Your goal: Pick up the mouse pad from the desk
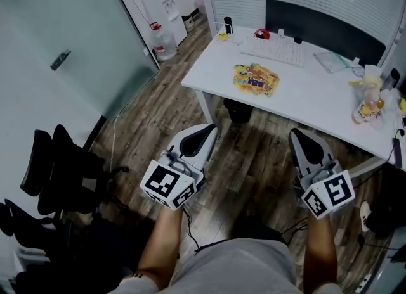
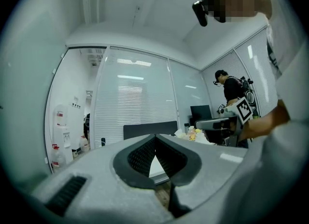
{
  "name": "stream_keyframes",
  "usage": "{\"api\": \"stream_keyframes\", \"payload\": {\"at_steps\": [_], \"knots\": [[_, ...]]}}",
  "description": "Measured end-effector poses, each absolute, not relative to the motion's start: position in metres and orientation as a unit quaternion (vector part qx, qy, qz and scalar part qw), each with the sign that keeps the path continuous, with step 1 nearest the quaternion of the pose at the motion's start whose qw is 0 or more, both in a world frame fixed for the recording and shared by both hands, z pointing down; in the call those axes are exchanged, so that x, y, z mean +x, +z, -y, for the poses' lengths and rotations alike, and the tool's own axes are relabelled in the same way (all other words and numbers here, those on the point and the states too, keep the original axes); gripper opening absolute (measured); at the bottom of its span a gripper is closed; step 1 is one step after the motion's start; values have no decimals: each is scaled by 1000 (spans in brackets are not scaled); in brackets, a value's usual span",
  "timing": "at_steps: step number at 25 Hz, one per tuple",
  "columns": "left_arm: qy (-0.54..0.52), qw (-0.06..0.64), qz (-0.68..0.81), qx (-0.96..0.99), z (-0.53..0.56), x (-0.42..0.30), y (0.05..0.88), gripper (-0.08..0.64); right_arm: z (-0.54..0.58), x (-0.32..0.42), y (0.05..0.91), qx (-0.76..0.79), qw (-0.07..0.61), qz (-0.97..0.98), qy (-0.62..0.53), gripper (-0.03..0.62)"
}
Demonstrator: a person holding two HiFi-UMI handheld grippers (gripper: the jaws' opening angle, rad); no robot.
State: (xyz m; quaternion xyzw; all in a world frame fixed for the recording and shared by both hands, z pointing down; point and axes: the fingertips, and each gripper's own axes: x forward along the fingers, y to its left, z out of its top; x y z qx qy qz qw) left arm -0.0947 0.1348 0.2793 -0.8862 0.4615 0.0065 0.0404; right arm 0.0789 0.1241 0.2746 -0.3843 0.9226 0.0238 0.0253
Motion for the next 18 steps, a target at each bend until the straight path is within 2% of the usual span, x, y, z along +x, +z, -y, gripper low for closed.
{"api": "stream_keyframes", "payload": {"at_steps": [18], "knots": [[-19,23,-483,-875,17,-55,300,15,30,120,296,-359,-14,-933,12,12]]}}
